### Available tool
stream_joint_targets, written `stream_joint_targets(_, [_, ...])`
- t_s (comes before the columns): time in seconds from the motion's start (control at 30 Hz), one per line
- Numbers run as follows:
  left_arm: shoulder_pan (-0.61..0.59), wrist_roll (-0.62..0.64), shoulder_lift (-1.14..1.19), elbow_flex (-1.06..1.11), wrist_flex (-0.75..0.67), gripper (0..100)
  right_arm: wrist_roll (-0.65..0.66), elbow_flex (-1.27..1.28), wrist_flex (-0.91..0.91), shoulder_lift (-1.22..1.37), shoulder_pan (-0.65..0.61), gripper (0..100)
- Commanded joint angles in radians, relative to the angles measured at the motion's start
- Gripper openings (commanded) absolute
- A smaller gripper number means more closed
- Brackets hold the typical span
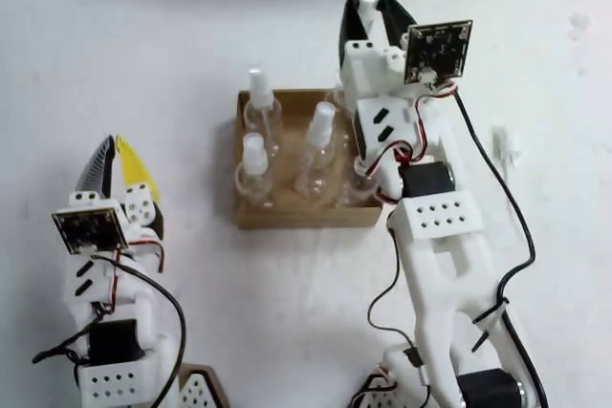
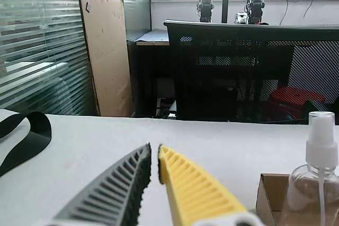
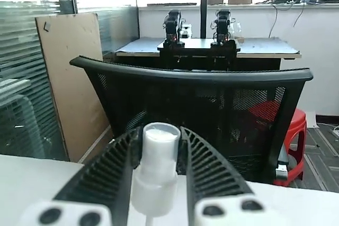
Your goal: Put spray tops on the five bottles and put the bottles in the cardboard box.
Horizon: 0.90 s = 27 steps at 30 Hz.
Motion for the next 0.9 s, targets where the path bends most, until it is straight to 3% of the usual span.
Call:
stream_joint_targets(0.0, [-0.008,-0.011,-0.015,-0.020,-0.032,3,-0.006,-0.031,-0.038,0.002,0.031,1.5])
stream_joint_targets(0.6, [-0.008,-0.011,-0.015,-0.020,-0.032,3,-0.008,-0.006,-0.035,0.005,0.038,1.5])
stream_joint_targets(0.87, [-0.008,-0.011,-0.015,-0.020,-0.032,3,-0.005,-0.009,-0.113,0.176,0.042,1.5])
